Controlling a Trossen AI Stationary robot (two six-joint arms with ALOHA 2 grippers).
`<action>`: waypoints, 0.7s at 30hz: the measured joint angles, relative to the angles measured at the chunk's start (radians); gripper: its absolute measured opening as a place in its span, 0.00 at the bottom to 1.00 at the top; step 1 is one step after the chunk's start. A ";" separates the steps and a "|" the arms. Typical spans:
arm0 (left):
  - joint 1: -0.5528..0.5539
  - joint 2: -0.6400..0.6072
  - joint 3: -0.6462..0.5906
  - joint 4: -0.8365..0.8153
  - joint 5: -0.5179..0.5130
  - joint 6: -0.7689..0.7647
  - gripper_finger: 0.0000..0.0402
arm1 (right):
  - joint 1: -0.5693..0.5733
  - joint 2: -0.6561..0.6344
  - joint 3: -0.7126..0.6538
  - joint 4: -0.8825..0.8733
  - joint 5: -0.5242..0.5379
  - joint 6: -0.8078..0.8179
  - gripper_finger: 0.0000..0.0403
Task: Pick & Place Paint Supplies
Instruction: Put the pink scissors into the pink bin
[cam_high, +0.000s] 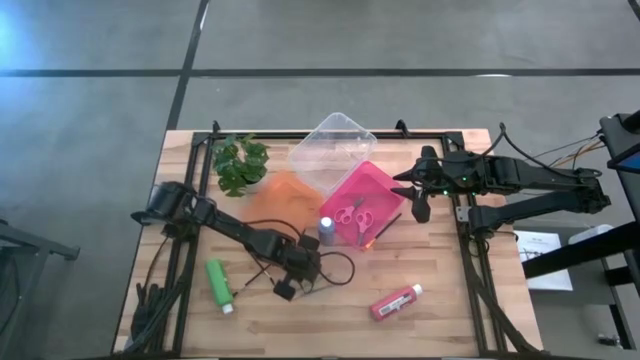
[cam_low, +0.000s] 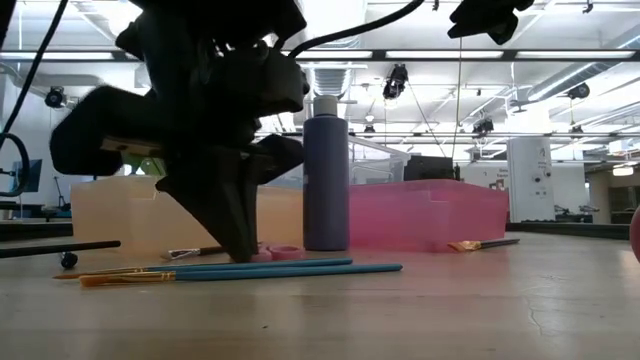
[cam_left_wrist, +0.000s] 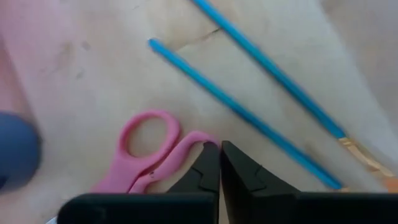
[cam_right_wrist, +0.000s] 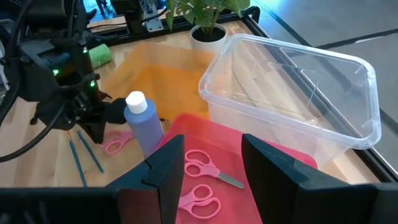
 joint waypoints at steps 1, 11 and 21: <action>-0.001 0.001 0.011 -0.009 0.007 0.000 0.01 | 0.000 0.000 0.000 0.000 0.000 0.001 0.39; -0.028 -0.012 0.116 -0.069 0.011 -0.040 0.00 | 0.025 0.000 0.000 -0.001 0.000 0.008 0.39; -0.035 -0.040 0.115 -0.076 0.005 -0.079 0.01 | 0.046 0.000 -0.005 -0.007 0.010 0.015 0.39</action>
